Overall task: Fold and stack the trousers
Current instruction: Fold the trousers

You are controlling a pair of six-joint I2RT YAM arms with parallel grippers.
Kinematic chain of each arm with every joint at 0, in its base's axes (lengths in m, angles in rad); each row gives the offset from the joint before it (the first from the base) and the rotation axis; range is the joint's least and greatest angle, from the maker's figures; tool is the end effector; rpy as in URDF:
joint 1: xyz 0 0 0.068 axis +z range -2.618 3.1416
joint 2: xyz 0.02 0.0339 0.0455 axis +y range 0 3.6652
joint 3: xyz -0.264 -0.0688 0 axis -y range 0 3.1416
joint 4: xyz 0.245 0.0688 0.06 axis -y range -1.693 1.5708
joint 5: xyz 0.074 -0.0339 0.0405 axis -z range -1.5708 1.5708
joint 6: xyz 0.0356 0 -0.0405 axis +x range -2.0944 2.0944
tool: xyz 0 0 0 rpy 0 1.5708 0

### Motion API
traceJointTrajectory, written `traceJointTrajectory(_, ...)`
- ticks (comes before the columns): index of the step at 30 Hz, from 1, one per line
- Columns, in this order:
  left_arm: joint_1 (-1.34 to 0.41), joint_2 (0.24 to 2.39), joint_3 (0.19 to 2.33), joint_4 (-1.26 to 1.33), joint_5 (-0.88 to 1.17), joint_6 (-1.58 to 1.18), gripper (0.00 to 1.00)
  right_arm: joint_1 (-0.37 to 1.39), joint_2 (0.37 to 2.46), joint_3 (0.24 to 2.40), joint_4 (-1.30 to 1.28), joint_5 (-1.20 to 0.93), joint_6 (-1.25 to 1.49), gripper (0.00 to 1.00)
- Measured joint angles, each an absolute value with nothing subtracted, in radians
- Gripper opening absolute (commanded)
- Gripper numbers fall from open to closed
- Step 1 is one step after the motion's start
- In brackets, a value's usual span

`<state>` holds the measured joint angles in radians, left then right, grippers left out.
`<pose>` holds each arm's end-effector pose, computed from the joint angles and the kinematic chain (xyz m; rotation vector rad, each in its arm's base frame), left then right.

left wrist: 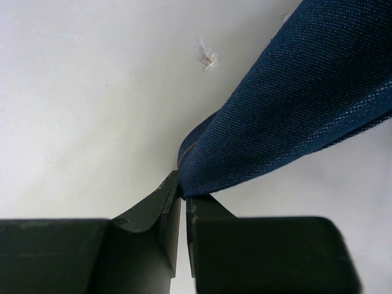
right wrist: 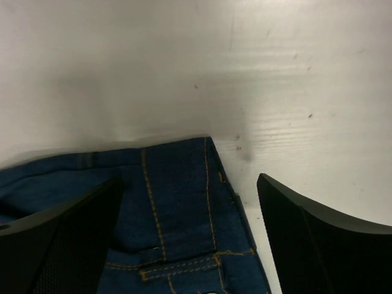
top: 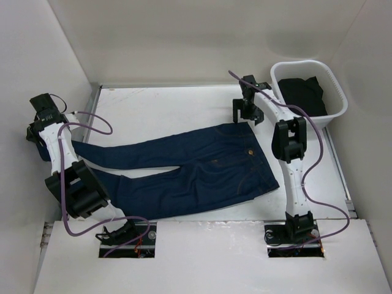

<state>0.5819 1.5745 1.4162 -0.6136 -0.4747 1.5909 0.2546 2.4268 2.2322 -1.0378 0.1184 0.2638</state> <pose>0.2819 0.2049 0.3244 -1.0974 -2.5759 -1.3543 0.4924 0.1238 0.1949 0.0410 2.7843 -0.0376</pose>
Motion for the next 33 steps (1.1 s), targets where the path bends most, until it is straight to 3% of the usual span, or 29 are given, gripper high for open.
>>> traceJointTrajectory(5,0.582,1.575,1.416,-0.613,-0.475,1.591,0.03,0.261,2.531,2.377,-1.185,0.121,0.232,1.00)
traceJointTrajectory(7,0.582,1.575,1.416,-0.613,-0.475,1.591,0.04,0.263,2.549,2.426,-1.225,0.120,0.224,0.93)
traceJointTrajectory(8,0.581,1.575,1.416,-0.613,-0.475,1.591,0.04,0.265,2.553,2.436,-1.242,0.119,0.220,0.86)
traceJointTrajectory(11,0.579,1.575,1.416,-0.613,-0.474,1.591,0.04,0.270,2.566,2.471,-1.288,0.106,0.208,0.29)
traceJointTrajectory(14,0.575,1.575,1.416,-0.612,-0.474,1.590,0.04,0.270,2.574,2.487,-1.306,0.081,0.208,0.04)
traceJointTrajectory(15,0.575,1.575,1.416,-0.612,-0.474,1.590,0.04,0.270,2.575,2.484,-1.309,0.068,0.208,0.00)
traceJointTrajectory(22,0.580,1.573,1.416,-0.610,-0.463,1.591,0.04,0.268,2.517,2.330,-1.259,-0.028,0.229,0.00)
traceJointTrajectory(23,0.582,1.572,1.416,-0.610,-0.459,1.591,0.04,0.266,2.495,2.292,-1.241,-0.032,0.239,0.12)
traceJointTrajectory(24,0.583,1.571,1.416,-0.609,-0.455,1.591,0.04,0.262,2.475,2.258,-1.223,-0.031,0.254,0.36)
traceJointTrajectory(25,0.584,1.571,1.416,-0.610,-0.453,1.591,0.04,0.261,2.460,2.236,-1.210,-0.025,0.268,0.45)
traceJointTrajectory(27,0.584,1.568,1.416,-0.610,-0.449,1.591,0.04,0.257,2.445,2.226,-1.190,-0.008,0.276,0.63)
traceJointTrajectory(30,0.584,1.563,1.416,-0.610,-0.442,1.591,0.04,0.249,2.440,2.238,-1.160,0.000,0.290,0.69)
traceJointTrajectory(31,0.584,1.563,1.416,-0.610,-0.441,1.591,0.05,0.249,2.441,2.243,-1.155,0.000,0.298,0.89)
traceJointTrajectory(32,0.584,1.562,1.416,-0.610,-0.440,1.591,0.05,0.247,2.441,2.249,-1.150,0.001,0.320,1.00)
traceJointTrajectory(33,0.584,1.561,1.416,-0.610,-0.439,1.591,0.05,0.244,2.443,2.260,-1.149,0.002,0.338,1.00)
